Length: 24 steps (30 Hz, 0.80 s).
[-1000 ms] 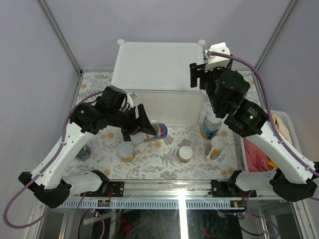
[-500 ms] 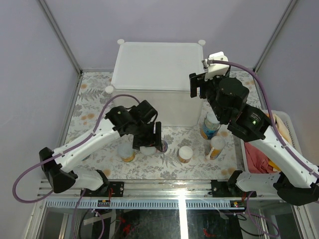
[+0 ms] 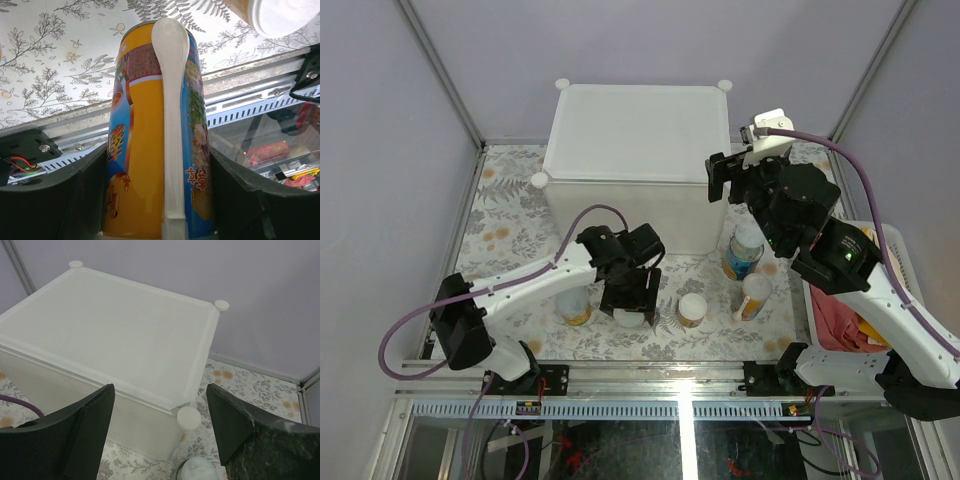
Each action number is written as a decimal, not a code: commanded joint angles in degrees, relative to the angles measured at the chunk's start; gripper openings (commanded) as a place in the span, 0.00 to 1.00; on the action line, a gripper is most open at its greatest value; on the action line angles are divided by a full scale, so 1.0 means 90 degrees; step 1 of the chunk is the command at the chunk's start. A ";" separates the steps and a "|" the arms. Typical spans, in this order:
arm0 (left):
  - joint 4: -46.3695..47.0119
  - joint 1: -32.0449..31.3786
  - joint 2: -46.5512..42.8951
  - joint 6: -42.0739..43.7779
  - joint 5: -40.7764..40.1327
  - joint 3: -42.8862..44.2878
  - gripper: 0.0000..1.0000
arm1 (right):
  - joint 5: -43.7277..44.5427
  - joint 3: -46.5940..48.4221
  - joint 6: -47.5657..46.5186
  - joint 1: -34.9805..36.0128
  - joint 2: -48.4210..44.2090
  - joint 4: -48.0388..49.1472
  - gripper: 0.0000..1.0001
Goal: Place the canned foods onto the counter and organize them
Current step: Place the canned food at the center of the board.
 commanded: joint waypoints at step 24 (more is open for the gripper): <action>-0.0201 -0.0092 0.1772 0.1489 0.0096 0.0865 0.53 | -0.0333 -0.0156 0.0068 0.0062 -0.0059 0.0255 0.82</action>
